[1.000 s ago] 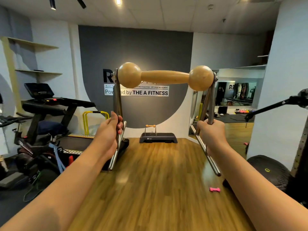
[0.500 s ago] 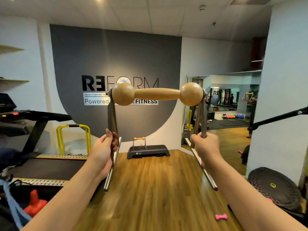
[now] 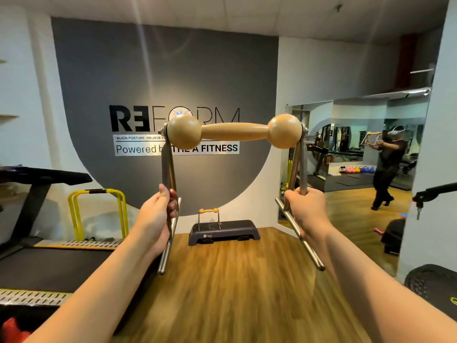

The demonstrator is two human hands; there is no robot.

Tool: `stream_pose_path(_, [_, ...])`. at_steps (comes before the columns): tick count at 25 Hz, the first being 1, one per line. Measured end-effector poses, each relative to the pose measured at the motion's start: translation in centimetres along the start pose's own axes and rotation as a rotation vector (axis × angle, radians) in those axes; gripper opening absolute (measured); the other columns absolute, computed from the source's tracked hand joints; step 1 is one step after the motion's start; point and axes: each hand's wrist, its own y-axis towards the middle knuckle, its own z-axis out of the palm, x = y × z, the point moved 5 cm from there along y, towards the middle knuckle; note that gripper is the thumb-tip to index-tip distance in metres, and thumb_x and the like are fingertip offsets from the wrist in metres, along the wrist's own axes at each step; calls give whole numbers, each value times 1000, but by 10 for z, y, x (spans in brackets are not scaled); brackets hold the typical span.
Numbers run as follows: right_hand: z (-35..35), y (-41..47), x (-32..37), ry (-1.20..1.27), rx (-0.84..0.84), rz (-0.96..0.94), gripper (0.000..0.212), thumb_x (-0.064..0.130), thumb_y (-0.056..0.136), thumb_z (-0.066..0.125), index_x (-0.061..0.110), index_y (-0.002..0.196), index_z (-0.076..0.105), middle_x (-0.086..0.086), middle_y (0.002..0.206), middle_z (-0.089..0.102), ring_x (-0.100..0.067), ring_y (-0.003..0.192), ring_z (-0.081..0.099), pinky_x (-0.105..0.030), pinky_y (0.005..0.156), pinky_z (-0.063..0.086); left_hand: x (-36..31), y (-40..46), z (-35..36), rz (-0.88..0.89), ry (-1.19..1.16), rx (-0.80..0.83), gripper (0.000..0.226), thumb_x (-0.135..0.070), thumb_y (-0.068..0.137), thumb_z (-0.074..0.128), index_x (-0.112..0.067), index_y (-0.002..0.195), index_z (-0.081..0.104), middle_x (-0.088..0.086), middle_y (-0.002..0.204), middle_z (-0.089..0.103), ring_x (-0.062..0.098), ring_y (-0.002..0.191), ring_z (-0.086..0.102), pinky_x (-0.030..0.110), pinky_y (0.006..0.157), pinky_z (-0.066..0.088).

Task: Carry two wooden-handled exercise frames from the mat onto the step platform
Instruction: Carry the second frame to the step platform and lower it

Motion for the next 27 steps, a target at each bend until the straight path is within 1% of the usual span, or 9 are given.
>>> stream_pose_path(2, [29, 57, -10, 18, 2, -12, 33, 8, 89, 67, 10, 60, 51, -7, 59, 49, -19, 56, 46, -19, 41, 42, 19, 58, 13, 11, 2, 0, 40, -50, 107, 39, -17, 93, 56, -8, 64, 43, 10, 61, 36, 28, 60, 33])
stream_pose_path(5, [72, 125, -29, 2, 17, 10, 25, 13, 89, 69, 7, 67, 59, -11, 66, 57, -22, 64, 55, -31, 55, 50, 41, 132, 24, 24, 6, -8, 40, -50, 108, 39, -18, 92, 56, -9, 63, 44, 10, 61, 36, 28, 61, 32])
stream_pose_path(8, [121, 196, -58, 55, 1, 34, 23, 12, 92, 69, 6, 71, 62, -10, 69, 58, -20, 63, 57, -28, 52, 46, 75, 219, 33, 27, 14, -16, 40, -50, 107, 40, -17, 93, 58, -8, 64, 44, 11, 63, 36, 28, 63, 33])
stream_pose_path(13, [210, 314, -117, 156, 74, 124, 22, 11, 100, 58, 6, 81, 47, -9, 71, 42, -20, 62, 48, -28, 54, 46, 144, 367, 36, 31, 9, -13, 42, -52, 105, 43, -16, 96, 62, -9, 64, 49, 13, 65, 40, 30, 68, 37])
stream_pose_path(16, [270, 397, -145, 60, 11, 114, 17, 10, 95, 63, 3, 81, 57, -12, 75, 53, -26, 70, 59, -36, 64, 53, 179, 471, 42, 27, 41, -9, 43, -54, 103, 43, -16, 96, 62, -9, 64, 48, 13, 65, 39, 32, 68, 35])
stream_pose_path(19, [325, 475, -163, 49, -46, 121, 15, 12, 91, 68, 11, 79, 60, -11, 77, 60, -27, 73, 61, -33, 60, 45, 207, 574, 54, 19, 22, -5, 43, -53, 105, 43, -15, 95, 62, -7, 65, 45, 14, 64, 36, 31, 66, 32])
stream_pose_path(21, [349, 520, -178, 16, -74, 121, 14, 15, 88, 71, 12, 78, 61, -9, 74, 62, -27, 72, 61, -34, 59, 46, 222, 624, 64, 0, 34, -9, 44, -52, 106, 42, -14, 98, 62, -6, 67, 44, 14, 65, 35, 32, 68, 32])
stream_pose_path(24, [390, 596, -211, 16, -67, 75, 15, 16, 83, 71, 7, 74, 62, -10, 67, 57, -28, 65, 56, -44, 64, 53, 261, 709, 83, -26, 39, 16, 45, -52, 106, 42, -13, 103, 64, -5, 70, 44, 13, 68, 36, 32, 71, 34])
stream_pose_path(27, [426, 675, -254, 13, -70, 72, 17, 13, 85, 70, -4, 84, 65, -14, 72, 58, -29, 69, 58, -41, 63, 54, 311, 787, 105, -42, 12, 12, 42, -50, 107, 43, -14, 104, 65, -7, 69, 45, 12, 68, 37, 30, 70, 34])
